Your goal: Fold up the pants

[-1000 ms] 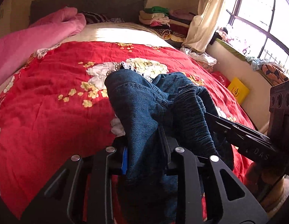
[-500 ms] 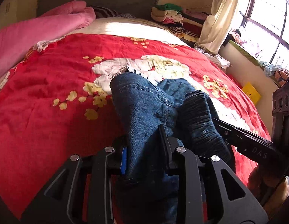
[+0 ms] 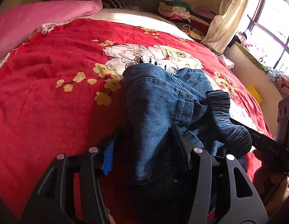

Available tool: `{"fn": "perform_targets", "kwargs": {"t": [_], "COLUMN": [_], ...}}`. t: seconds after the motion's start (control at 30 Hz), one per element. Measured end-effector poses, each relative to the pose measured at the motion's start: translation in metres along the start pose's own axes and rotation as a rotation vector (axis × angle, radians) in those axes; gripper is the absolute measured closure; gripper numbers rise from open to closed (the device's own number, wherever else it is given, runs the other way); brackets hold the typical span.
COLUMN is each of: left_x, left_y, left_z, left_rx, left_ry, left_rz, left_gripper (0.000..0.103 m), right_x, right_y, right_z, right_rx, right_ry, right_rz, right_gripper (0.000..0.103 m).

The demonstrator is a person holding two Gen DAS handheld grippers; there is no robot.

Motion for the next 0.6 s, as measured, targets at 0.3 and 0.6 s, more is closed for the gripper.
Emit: {"fn": "perform_targets", "kwargs": {"t": [0.3,0.6], "left_x": [0.004,0.017], "left_y": [0.001,0.005], "left_z": [0.000,0.004], "left_rx": [0.000,-0.010], "left_ry": [-0.005,-0.015], "left_rz": [-0.010,-0.028], "left_gripper": [0.056,0.047], "right_x": [0.024,0.001], "right_y": [0.032,0.015], "right_z": [0.026,0.051], "right_rx": [0.190,0.219], "right_ry": [0.038,0.146], "right_rz": [0.069,0.158], "right_gripper": [0.039,0.039]}}
Point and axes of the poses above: each gripper's, at about its wrist camera, not at the fingertips, and x roughly against the way its jaws point, y to its left, z to its underside, the point moved 10 cm from there along -x, roughly the way its jaws point, and after that the axes turned 15 degrees about -z, right-handed, at the moved point
